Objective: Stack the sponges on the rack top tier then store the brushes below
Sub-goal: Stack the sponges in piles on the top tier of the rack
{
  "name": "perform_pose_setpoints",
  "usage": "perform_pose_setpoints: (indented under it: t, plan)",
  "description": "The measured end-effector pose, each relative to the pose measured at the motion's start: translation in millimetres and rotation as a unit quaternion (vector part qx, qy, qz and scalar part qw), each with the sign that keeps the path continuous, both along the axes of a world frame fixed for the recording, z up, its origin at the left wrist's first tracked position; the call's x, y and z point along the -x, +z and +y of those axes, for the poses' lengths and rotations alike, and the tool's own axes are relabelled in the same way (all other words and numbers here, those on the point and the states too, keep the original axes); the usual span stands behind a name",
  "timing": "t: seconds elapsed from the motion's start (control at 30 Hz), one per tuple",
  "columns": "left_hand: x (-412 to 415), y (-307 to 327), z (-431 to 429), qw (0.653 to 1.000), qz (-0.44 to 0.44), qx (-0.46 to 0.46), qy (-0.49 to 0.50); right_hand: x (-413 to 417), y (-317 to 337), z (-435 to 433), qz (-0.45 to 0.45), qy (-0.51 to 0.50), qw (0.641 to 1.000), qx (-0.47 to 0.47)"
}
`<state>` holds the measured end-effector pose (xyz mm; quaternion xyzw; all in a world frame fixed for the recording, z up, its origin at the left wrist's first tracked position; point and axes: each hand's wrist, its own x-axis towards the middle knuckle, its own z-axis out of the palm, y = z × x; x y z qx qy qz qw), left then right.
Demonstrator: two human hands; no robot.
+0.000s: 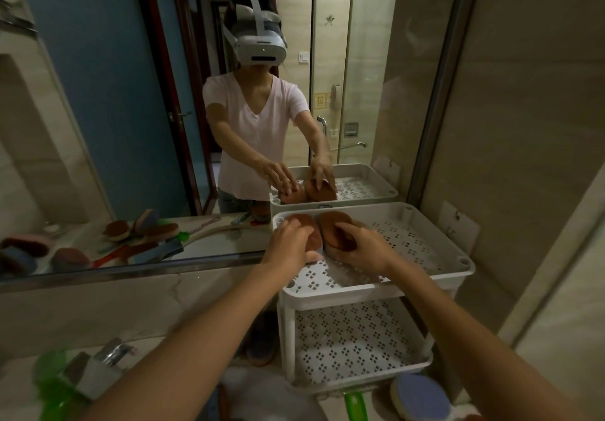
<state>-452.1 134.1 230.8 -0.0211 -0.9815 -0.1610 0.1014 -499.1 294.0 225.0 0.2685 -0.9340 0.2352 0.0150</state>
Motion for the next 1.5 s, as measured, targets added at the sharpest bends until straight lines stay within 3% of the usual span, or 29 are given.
perform_pose_setpoints:
  t: [0.17,0.33,0.5,0.6,0.83,1.0,1.1,1.23,1.33,1.5]
  plan:
    - [-0.2,-5.4,0.7,0.996,0.004,-0.082,0.02,-3.8,2.3,1.5,0.006,0.025,1.0,0.006]
    - [-1.3,-6.6,1.9,0.996,0.006,-0.084,0.038,-4.7,-1.1,-4.3,0.022,-0.006,0.999,-0.046]
    - [-5.1,1.1,1.6,0.993,-0.006,-0.114,0.026,-3.7,0.9,-7.0,-0.045,-0.034,0.997,-0.052]
    - [-9.6,7.4,-2.2,0.989,0.027,-0.135,0.045,-11.0,8.3,-8.9,-0.056,-0.054,0.997,-0.013]
    - [-57.2,29.6,-25.4,0.959,0.106,-0.232,0.122,-91.0,33.7,-41.0,0.107,-0.054,0.975,0.188]
    - [-153.6,-7.1,-54.3,0.935,0.118,-0.271,0.197,-182.7,-5.2,-72.6,0.04,0.001,0.952,0.303]
    - [-214.8,-67.2,-62.8,0.929,0.043,-0.274,0.244,-233.3,-65.1,-83.3,-0.078,0.015,0.965,0.25]
    - [-288.3,-151.5,-55.3,0.91,-0.143,-0.257,0.291,-292.5,-148.0,-70.1,-0.241,0.015,0.967,0.085]
    - [-329.7,-195.8,-39.8,0.89,-0.257,-0.257,0.274,-323.7,-188.0,-41.7,-0.282,-0.019,0.959,-0.016]
    - [-352.5,-232.5,-2.0,0.883,-0.356,-0.241,0.188,-350.3,-213.1,-15.8,-0.268,-0.146,0.939,-0.158]
